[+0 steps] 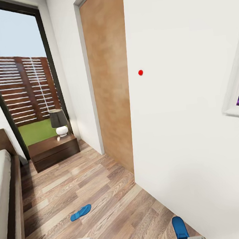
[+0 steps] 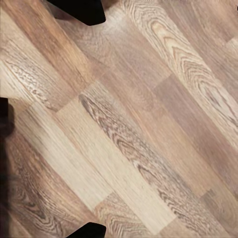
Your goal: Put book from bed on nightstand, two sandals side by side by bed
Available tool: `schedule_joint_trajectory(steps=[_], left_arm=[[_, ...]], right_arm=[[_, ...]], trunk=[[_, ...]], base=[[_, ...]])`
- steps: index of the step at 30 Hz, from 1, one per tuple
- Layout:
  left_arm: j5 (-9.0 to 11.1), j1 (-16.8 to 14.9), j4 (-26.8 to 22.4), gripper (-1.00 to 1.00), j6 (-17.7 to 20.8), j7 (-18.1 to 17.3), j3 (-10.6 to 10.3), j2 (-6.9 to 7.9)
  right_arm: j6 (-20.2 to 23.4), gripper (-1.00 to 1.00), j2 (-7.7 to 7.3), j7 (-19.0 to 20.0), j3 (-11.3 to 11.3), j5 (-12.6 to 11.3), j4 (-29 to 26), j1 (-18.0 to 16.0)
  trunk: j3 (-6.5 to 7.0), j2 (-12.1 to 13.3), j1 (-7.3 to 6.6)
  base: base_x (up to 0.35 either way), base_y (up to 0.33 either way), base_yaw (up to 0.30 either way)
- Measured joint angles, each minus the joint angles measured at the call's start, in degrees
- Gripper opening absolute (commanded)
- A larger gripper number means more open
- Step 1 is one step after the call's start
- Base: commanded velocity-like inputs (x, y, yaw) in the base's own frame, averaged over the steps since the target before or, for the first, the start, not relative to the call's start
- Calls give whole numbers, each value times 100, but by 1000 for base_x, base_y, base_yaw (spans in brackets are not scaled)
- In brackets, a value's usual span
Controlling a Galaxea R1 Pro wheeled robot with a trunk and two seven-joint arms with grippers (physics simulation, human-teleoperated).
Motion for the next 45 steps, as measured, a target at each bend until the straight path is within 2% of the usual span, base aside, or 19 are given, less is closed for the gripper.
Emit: schedule_joint_trajectory(steps=[30, 45], left_arm=[[-8, 0, 8, 100, 13, 0, -4, -2], [10, 1, 4, 100, -179, 0, -7, 0]], right_arm=[[0, -100, 2, -2, -11, -2, 0, 0], [0, -100, 12, -7, -8, -2, 1, 0]], trunk=[[539, 1204, -659], [540, 1206, -660]], base=[[0, 0, 0], [0, 0, 48]])
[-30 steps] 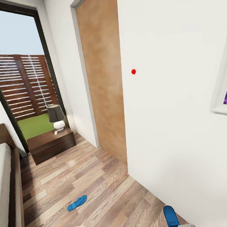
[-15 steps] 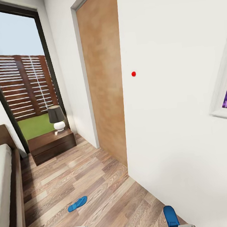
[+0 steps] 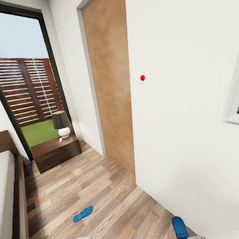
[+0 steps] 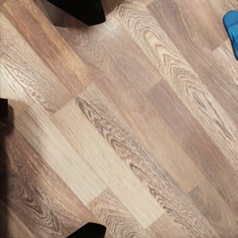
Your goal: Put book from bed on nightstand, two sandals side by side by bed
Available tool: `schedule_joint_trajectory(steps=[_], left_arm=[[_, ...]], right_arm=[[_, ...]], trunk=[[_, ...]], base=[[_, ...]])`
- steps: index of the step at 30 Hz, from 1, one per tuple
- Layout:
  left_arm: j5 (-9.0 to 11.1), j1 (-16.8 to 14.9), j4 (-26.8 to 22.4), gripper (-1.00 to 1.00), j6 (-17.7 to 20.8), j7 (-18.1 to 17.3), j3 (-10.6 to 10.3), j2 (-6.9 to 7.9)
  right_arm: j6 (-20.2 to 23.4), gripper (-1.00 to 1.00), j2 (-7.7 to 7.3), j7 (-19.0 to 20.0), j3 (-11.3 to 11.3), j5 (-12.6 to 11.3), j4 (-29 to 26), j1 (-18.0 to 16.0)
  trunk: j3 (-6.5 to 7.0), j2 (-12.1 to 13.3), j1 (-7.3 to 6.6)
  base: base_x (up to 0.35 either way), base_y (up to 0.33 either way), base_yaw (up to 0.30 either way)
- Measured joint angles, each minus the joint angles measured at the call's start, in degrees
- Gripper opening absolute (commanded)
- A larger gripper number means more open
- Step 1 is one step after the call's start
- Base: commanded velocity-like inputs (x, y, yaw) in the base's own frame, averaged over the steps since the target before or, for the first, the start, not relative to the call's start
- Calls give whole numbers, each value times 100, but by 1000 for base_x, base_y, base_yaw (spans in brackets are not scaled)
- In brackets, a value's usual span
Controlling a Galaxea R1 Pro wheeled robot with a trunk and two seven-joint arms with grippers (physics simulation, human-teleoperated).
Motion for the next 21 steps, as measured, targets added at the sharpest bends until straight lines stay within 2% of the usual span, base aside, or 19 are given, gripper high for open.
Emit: schedule_joint_trajectory(steps=[10, 21], left_arm=[[-5, 0, 0, 100, -49, -1, -5, 0], [-16, 0, 4, 100, -232, 7, -3, 0]], right_arm=[[0, -100, 0, 0, -1, 1, -3, 0], [0, -100, 0, -1, 3, 6, -1, 1]], trunk=[[0, -1, 0], [0, -1, -2]], base=[[3, -22, 154], [171, -211, 17]])
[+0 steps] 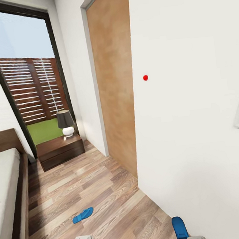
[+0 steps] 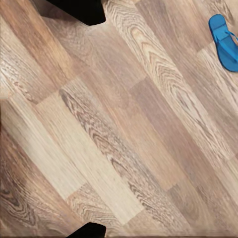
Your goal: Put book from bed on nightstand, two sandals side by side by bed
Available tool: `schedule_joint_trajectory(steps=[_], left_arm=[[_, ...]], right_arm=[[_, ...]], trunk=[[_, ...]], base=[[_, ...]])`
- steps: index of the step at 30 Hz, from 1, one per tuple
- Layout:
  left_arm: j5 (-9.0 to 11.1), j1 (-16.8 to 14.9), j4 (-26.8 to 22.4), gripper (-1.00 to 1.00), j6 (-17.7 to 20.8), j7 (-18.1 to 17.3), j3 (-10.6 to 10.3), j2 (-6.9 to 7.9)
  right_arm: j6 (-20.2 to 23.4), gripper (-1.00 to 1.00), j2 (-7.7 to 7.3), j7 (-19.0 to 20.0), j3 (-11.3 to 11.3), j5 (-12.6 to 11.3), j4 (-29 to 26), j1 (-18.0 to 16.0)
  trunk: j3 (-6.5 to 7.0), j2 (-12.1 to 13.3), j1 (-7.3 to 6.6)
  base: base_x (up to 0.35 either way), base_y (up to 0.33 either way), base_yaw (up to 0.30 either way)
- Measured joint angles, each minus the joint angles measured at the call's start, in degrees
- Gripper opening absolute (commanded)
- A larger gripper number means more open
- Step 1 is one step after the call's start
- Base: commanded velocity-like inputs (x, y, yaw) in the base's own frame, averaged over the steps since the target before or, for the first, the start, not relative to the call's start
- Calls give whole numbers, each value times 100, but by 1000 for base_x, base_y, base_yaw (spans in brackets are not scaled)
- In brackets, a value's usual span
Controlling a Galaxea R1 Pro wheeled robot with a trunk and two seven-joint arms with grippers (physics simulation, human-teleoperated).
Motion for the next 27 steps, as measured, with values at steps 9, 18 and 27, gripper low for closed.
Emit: schedule_joint_trajectory(steps=[9, 18, 27], left_arm=[[-1, 0, 0, 100, -42, 1, 0, 1], [-1, 1, -1, 100, -48, 2, 0, 1], [-1, 2, -2, 100, -52, 3, -2, 0]], right_arm=[[0, -100, 14, -2, 6, 15, 2, -1], [0, -100, 22, -7, 10, 30, 2, -1], [0, -100, 22, -8, 11, 39, 3, -1]], trunk=[[-9, 0, 0], [-39, 1, 0], [-72, 1, 1]], base=[[243, -237, 120], [214, -123, 219], [122, -23, 234]])
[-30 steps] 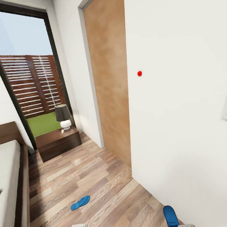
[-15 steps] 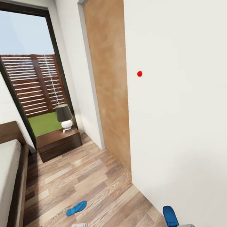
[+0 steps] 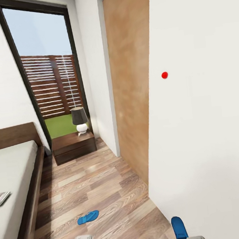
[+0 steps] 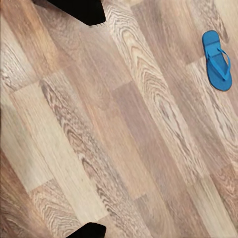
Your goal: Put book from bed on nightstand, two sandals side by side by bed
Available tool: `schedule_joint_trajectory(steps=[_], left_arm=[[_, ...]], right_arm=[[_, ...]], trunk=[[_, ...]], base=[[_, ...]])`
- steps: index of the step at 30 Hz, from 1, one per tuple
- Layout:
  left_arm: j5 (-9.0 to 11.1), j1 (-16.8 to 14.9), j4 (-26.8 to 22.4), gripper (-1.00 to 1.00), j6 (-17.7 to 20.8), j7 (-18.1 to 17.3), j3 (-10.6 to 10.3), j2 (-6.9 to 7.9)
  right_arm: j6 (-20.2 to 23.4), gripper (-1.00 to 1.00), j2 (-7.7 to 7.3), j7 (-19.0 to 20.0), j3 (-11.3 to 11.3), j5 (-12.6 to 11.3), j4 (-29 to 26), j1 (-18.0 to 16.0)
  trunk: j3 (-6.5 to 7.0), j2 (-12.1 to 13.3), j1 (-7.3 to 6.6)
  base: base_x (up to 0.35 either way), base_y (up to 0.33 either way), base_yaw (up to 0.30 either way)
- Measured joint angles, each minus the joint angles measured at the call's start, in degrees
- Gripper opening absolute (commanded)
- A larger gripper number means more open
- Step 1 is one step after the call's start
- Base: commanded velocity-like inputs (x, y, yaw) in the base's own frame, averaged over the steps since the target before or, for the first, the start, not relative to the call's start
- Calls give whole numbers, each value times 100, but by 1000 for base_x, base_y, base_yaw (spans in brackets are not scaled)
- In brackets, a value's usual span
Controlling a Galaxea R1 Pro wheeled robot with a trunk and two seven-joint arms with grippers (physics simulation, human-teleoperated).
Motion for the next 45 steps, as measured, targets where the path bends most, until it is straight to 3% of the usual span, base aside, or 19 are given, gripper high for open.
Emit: schedule_joint_trajectory(steps=[23, 45], left_arm=[[0, -1, 2, 100, -2, 0, 1, 0], [2, -2, 1, 100, -10, 0, 2, 0]], right_arm=[[0, -100, -9, 0, 2, 6, -1, 1], [0, -100, -3, 0, 9, 10, -1, 0]], trunk=[[-79, -1, 0], [-116, -1, 0]], base=[[68, -18, 204], [243, -62, 80]])
